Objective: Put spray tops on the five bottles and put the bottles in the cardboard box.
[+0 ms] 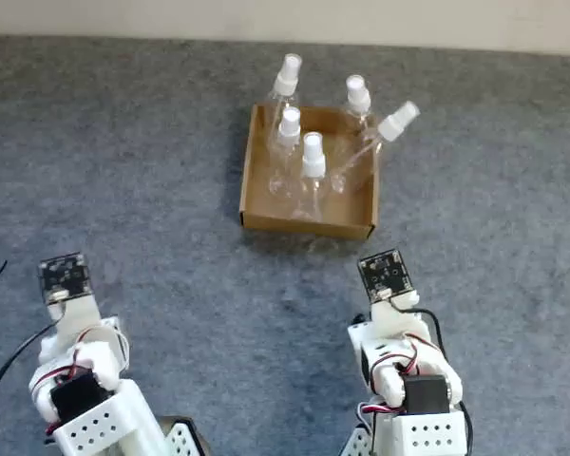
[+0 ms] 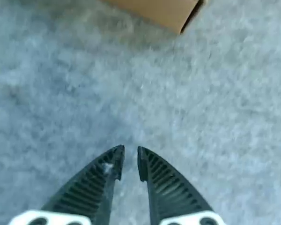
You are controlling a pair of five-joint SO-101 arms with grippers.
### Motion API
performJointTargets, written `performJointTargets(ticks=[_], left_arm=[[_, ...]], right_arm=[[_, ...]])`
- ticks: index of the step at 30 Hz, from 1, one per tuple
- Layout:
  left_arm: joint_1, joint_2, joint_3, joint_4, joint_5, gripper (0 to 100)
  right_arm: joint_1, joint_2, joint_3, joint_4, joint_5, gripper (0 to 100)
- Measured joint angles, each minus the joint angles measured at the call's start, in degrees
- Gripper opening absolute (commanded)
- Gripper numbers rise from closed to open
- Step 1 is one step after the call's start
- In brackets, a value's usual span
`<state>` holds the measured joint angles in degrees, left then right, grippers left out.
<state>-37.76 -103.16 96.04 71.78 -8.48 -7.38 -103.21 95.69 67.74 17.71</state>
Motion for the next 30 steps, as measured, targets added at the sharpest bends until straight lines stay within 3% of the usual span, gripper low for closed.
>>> performJointTargets(ticks=[6, 30], left_arm=[[-2.9, 0.0, 0.0, 4.75, 0.0, 17], [-2.9, 0.0, 0.0, 4.75, 0.0, 17]], right_arm=[[0.0, 0.0, 0.0, 0.97, 0.0, 0.5], [0.0, 0.0, 0.0, 1.14, 0.09, 0.5]])
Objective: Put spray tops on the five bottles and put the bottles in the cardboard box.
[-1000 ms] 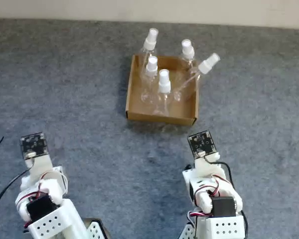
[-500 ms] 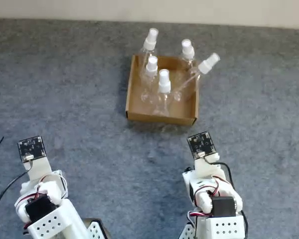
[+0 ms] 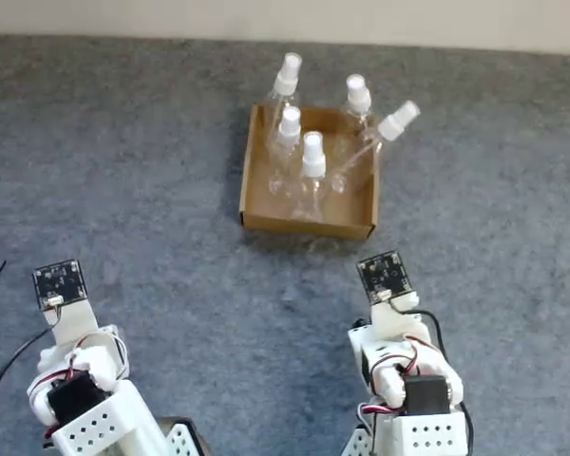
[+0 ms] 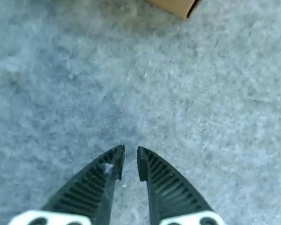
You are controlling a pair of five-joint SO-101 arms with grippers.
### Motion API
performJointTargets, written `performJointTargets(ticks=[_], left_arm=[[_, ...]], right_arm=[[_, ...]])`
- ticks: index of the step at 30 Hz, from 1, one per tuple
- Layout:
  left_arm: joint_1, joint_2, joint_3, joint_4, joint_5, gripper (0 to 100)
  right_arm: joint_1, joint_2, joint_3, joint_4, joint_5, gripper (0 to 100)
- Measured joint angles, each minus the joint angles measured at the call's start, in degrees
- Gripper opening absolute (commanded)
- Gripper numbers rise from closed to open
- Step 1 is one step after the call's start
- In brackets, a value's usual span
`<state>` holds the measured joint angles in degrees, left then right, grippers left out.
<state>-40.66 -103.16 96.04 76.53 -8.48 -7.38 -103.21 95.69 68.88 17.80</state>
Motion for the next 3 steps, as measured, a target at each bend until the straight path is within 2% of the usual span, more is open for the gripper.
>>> performJointTargets(ticks=[3], left_arm=[[0.0, -0.09, 0.0, 0.0, 0.0, 17]], right_arm=[[0.0, 0.0, 0.0, 0.0, 0.0, 0.5]])
